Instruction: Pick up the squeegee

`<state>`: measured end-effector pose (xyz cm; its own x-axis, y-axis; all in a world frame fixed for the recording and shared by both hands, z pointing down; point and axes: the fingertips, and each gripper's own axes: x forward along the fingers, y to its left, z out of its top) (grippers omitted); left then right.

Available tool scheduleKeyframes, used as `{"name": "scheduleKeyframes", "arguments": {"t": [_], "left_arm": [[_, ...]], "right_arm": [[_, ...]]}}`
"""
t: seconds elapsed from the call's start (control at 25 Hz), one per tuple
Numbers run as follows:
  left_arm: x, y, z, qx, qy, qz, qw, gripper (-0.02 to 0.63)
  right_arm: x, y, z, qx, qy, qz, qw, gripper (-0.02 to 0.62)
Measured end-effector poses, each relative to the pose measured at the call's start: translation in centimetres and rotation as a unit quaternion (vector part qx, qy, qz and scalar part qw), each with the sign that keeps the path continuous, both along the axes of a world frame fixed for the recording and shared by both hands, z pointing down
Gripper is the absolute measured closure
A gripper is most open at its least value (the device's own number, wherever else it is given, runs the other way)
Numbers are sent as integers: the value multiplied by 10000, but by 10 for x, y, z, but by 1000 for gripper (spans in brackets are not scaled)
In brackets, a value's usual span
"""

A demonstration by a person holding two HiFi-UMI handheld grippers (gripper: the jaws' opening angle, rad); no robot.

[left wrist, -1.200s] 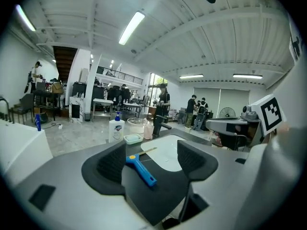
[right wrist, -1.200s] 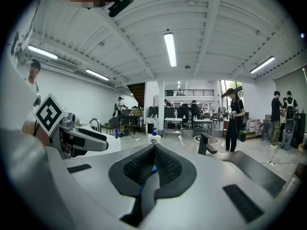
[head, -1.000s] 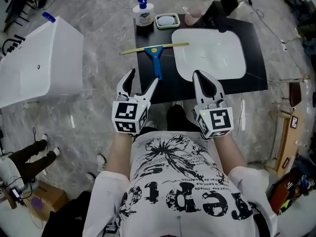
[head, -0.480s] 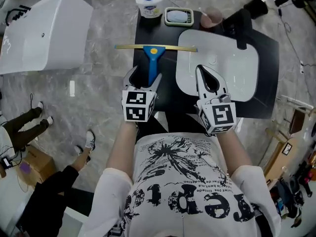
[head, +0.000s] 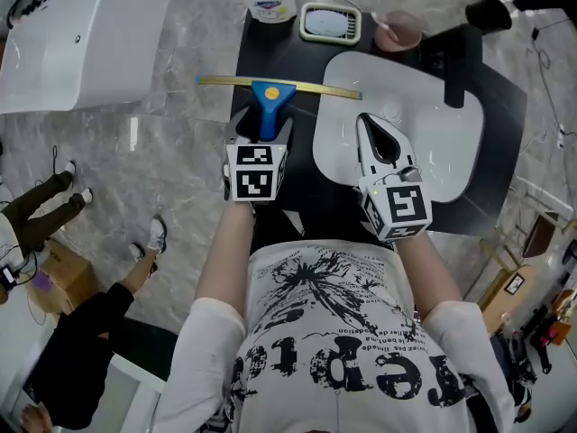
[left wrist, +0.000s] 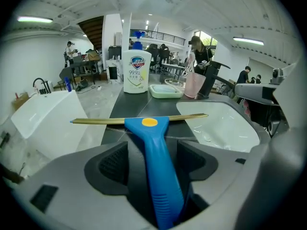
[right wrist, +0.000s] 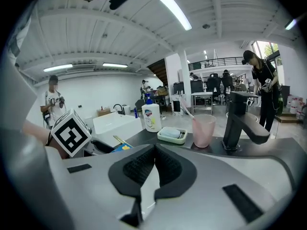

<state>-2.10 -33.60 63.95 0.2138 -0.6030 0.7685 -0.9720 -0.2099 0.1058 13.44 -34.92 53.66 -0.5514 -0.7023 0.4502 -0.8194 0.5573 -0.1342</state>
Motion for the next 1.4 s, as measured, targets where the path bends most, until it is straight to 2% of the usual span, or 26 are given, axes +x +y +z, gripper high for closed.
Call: {"name": "scheduleKeyframes", "arguments": {"t": [0.12, 0.32, 0.36, 0.44, 0.48, 0.76, 0.96, 1.2, 1.4], "left_arm": [[-1, -3, 6, -39, -133, -187, 9997, 286], [-4, -7, 7, -6, -217, -406, 9989, 339], [-4, -7, 7, -23, -243, -419, 9988, 359], [-2, -7, 7, -16, -293, -478, 9984, 450], [-1, -7, 7, 10, -304, -530, 9981, 468], [2, -2, 1, 4, -175, -654, 9977, 469], [7, 11, -16, 170, -89, -635, 9978, 469], [5, 6, -67, 736, 18, -496, 9961, 468], [-4, -2, -123, 1314, 71, -377, 9906, 468]], "right_arm": [[5, -4, 5, -107, -24, 32, 9999, 580], [9, -6, 13, -222, 20, -39, 9997, 580], [9, -6, 13, -241, 25, -57, 9997, 580], [8, -6, 11, -268, 8, -83, 9996, 580], [8, -6, 11, -265, -7, -91, 9996, 580], [11, -4, -4, -185, -90, -89, 9997, 580], [11, 5, -21, -25, -72, -75, 9999, 580], [19, 11, -52, 254, -72, 142, 9996, 580], [18, 13, -88, 667, 21, 181, 9976, 580]]}}
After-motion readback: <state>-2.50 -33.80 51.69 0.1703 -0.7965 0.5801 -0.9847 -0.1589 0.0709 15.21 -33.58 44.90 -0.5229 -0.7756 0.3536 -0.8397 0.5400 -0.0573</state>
